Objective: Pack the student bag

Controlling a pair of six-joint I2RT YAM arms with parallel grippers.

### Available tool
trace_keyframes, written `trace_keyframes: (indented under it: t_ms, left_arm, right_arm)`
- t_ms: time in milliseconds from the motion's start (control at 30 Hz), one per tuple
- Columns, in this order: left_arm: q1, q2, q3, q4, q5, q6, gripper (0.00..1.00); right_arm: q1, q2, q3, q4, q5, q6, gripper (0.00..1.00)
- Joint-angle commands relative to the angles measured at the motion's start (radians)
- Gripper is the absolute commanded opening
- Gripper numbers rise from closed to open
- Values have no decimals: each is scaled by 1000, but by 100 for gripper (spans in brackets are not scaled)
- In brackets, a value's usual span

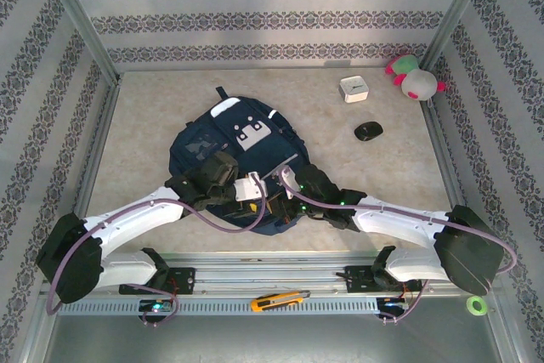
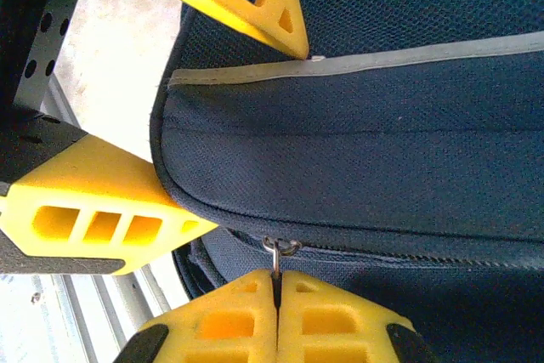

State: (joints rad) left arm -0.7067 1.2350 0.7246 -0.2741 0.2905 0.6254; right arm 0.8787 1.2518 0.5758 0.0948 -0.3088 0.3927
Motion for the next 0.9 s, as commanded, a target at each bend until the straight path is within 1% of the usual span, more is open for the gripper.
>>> trace_keyframes:
  t_ms: [0, 67, 133, 233, 333, 433, 567, 600, 667, 733, 800, 867]
  left_arm:
    - [-11, -11, -11, 125, -18, 14, 43]
    - [-12, -21, -19, 137, -10, -3, 35]
    - [-12, -98, -59, 177, 49, -58, 1]
    - [-11, -136, -76, 180, 72, -90, 0]
    - [-10, -150, -75, 163, 77, -102, 0]
    - [-10, -154, -74, 156, 95, -108, 0]
    - [-10, -152, -70, 164, 111, -113, 0]
    - [-10, -150, -69, 163, 116, -113, 0]
    - [-10, -146, -64, 157, 117, -112, 0]
    - [-10, -149, -61, 133, 86, -102, 0]
    - [-7, -164, -60, 90, 39, -89, 0]
    - [14, -193, -62, 24, 21, -74, 0]
  right_arm:
    - [-14, -27, 17, 20, -29, -15, 0]
    - [-18, -29, 12, 18, -24, -18, 0]
    - [-27, -17, 1, 20, -8, -26, 1]
    - [-35, 7, 8, 19, -5, -37, 14]
    - [-35, 23, 18, 21, 7, -43, 21]
    - [-35, 34, 27, 27, 13, -47, 25]
    - [-35, 48, 40, 33, 13, -58, 27]
    - [-36, 49, 43, 36, 13, -60, 25]
    - [-42, 46, 51, 31, 13, -69, 11]
    - [-58, 25, 48, 12, 22, -72, 0]
    - [-95, -14, 26, -8, 24, -69, 0]
    - [-155, -66, -6, -41, 9, -66, 0]
